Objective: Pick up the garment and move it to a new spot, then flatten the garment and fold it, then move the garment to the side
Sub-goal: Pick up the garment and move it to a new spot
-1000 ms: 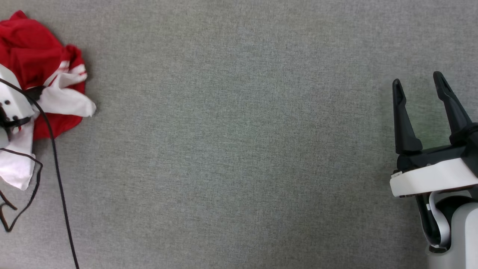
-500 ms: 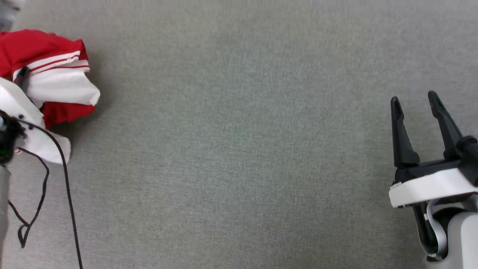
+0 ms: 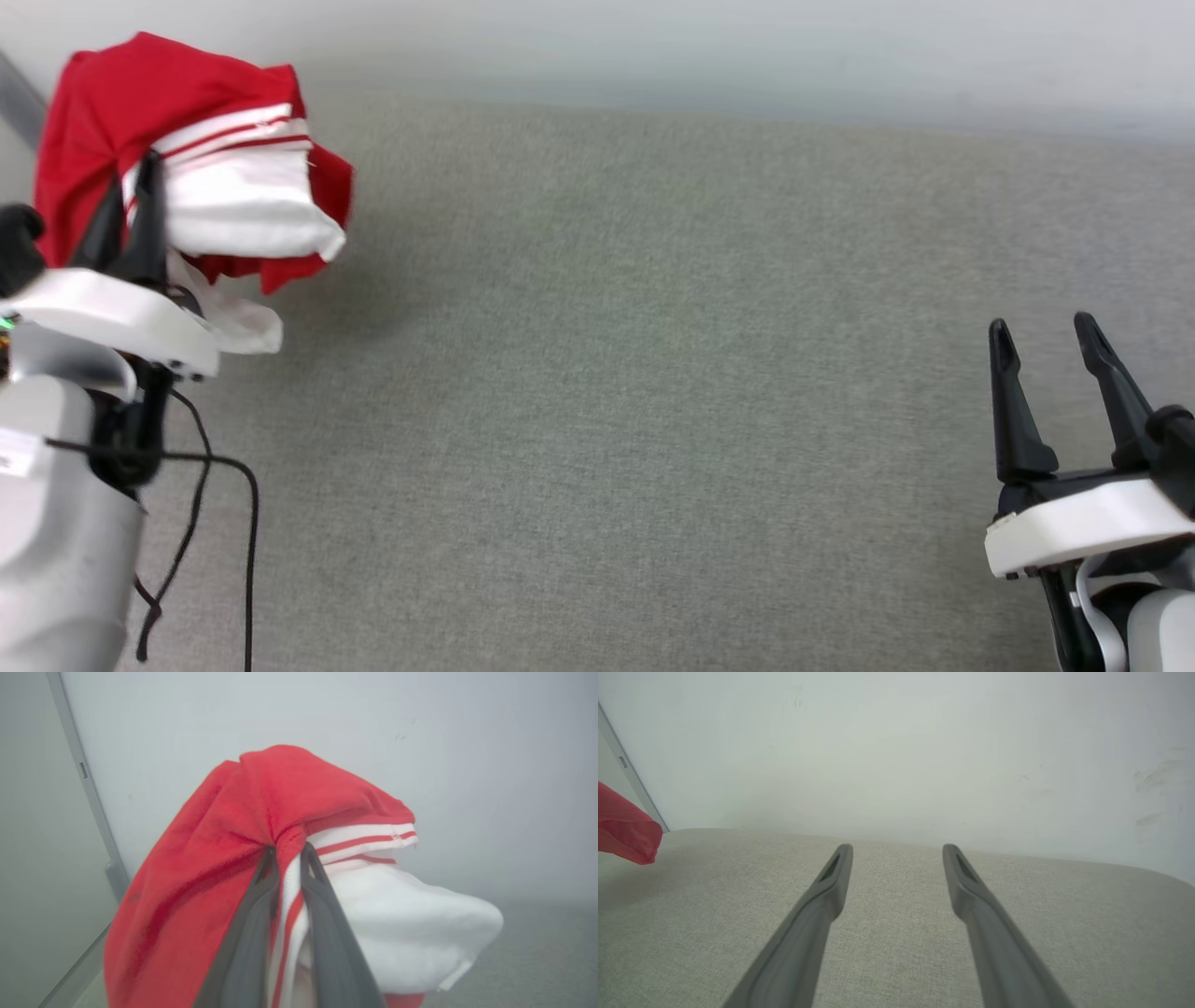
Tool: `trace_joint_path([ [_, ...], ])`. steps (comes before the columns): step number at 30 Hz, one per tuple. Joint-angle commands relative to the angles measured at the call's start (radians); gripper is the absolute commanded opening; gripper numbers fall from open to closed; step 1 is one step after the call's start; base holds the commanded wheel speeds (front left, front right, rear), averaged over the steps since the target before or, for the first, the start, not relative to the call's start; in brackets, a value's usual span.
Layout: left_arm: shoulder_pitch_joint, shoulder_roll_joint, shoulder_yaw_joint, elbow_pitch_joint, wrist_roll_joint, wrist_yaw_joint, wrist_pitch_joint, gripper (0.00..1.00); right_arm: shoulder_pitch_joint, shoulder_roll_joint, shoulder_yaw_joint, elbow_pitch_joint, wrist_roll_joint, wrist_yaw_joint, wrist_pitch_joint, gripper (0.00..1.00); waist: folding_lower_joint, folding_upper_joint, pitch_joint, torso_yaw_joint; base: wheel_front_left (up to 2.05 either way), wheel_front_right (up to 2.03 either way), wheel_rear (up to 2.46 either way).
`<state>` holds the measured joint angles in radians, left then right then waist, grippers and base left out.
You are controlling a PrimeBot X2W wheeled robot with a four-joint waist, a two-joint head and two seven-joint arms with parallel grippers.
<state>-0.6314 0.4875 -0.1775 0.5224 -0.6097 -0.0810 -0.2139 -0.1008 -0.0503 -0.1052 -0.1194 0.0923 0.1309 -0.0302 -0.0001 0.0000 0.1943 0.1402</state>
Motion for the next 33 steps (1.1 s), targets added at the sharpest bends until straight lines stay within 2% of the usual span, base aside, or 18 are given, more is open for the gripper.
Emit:
trace_joint_path([
  [1, 0.021, -0.008, 0.000, -0.021, 0.002, 0.007, -0.007, 0.00, 0.010, 0.000, -0.002, -0.001, 0.006, 0.000, 0.001, 1.00, 0.0001, 0.0000, -0.023, -0.017, 0.00, 0.00, 0.00],
  [9, 0.180, -0.052, -0.046, -0.291, 0.041, 0.064, -0.022, 0.00, 0.053, 0.000, -0.012, -0.002, 0.020, 0.000, 0.007, 1.00, 0.0001, 0.0000, -0.068, -0.090, 0.00, 0.00, 0.00],
  [15, 0.250, -0.092, -0.122, -0.449, 0.074, 0.083, -0.003, 0.00, 0.072, 0.000, -0.012, -0.017, 0.026, 0.000, 0.012, 1.00, 0.0001, 0.0000, -0.075, -0.163, 0.00, 0.00, 0.00],
  [21, 0.233, -0.152, -0.233, -0.531, 0.114, 0.064, 0.020, 0.00, 0.062, 0.000, -0.005, -0.044, 0.027, 0.000, 0.019, 1.00, 0.0001, 0.0000, -0.031, -0.237, 0.00, 0.00, 0.00],
  [23, 0.220, -0.180, -0.277, -0.536, 0.121, 0.044, 0.025, 0.00, 0.052, 0.001, -0.006, -0.053, 0.028, 0.000, 0.018, 1.00, 0.0001, 0.0000, -0.009, -0.256, 0.00, 0.00, 0.00],
  [27, 0.203, -0.225, -0.376, -0.509, 0.139, 0.005, 0.040, 0.00, 0.052, 0.001, -0.013, -0.067, 0.031, 0.000, 0.019, 1.00, 0.0001, 0.0000, 0.033, -0.284, 0.00, 0.00, 0.00],
  [33, 0.202, -0.243, -0.515, -0.437, 0.159, -0.033, 0.060, 0.00, 0.039, 0.000, -0.016, -0.085, 0.039, 0.000, 0.010, 1.00, 0.0001, 0.0000, 0.099, -0.306, 0.00, 0.00, 0.00],
])
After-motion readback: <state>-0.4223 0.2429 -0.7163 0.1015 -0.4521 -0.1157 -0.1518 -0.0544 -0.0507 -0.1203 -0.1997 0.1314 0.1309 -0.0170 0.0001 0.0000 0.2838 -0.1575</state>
